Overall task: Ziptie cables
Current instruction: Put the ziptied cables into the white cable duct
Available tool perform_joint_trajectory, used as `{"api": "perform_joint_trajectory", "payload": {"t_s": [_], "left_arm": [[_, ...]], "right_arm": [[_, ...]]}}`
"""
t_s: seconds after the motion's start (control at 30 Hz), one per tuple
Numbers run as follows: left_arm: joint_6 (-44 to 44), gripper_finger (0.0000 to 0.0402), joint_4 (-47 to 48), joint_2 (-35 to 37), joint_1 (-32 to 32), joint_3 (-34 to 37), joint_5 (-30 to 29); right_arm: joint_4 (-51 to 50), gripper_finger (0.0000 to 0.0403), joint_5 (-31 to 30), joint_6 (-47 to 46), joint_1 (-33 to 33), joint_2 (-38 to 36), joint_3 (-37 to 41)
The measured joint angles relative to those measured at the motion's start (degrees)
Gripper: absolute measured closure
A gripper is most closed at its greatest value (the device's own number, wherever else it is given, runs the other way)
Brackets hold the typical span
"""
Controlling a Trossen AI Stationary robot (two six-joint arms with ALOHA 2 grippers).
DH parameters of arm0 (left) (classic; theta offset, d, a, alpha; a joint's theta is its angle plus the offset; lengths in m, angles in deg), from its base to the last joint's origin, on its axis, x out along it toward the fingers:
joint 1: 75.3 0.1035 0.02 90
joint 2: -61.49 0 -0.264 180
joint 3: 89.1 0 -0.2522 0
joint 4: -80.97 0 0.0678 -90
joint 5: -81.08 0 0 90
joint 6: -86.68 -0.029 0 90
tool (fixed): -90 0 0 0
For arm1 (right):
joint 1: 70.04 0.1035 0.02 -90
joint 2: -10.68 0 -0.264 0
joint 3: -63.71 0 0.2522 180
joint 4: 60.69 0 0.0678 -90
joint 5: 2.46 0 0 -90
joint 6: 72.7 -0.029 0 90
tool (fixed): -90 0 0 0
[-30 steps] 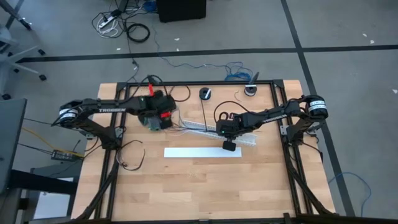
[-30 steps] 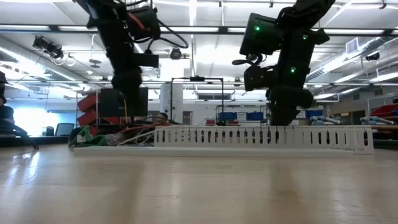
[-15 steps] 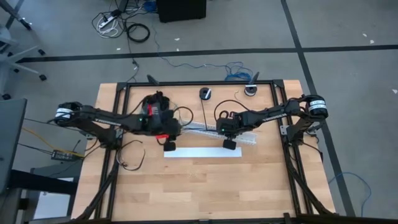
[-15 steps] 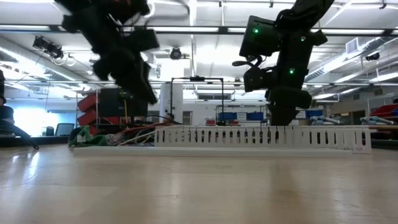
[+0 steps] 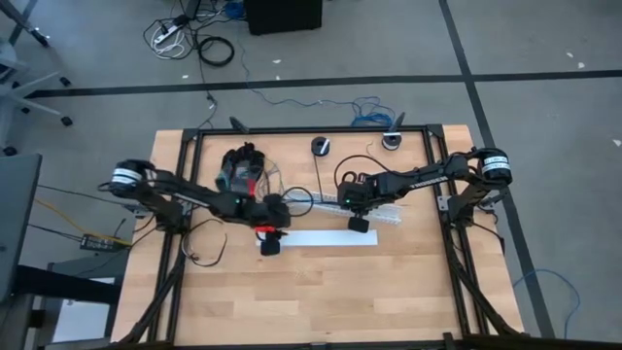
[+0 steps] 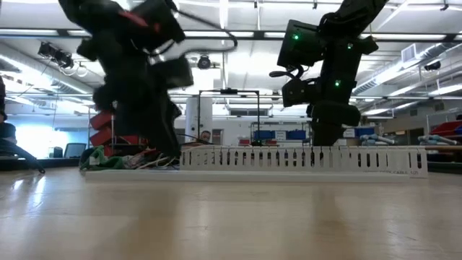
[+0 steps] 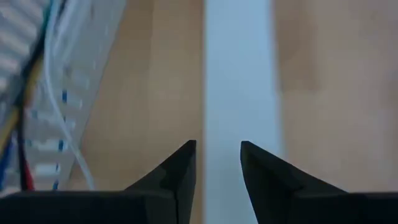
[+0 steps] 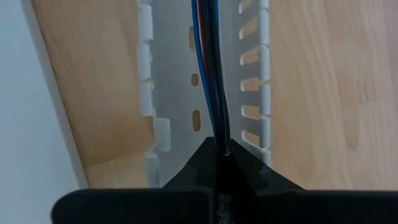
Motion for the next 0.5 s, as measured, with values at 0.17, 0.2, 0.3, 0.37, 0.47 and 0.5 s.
{"api": "perform_joint_trajectory", "payload": {"t_s": [0.17,0.2,0.3,0.37,0.47,0.5], "left_arm": [[-1.5,0.0282,-0.9,-2.8,0.7,-0.1,-3.8],[-1.5,0.0282,0.2,-3.1,0.7,-0.1,-5.5],[-1.6,0.0282,3.8,-3.2,1.5,-0.2,-8.5],[-1.5,0.0282,5.2,-3.1,1.9,-0.2,-10.2],[-2.7,0.0282,5.7,-3.1,1.8,-0.2,-15.3],[-3.2,0.0282,6.0,-3.1,1.8,-0.4,-16.9]], "right_arm": [[0.8,0.0395,0.0,-0.1,0.0,0.0,0.0],[1.0,0.0395,0.1,-0.1,0.0,0.0,0.0],[1.3,0.0395,0.7,-0.5,0.0,0.0,0.0],[1.3,0.0395,1.0,-0.7,0.0,0.0,0.0],[1.3,0.0395,1.1,-1.6,0.0,0.0,0.0],[1.3,0.0395,1.1,-1.7,0.0,0.0,0.0]]}}
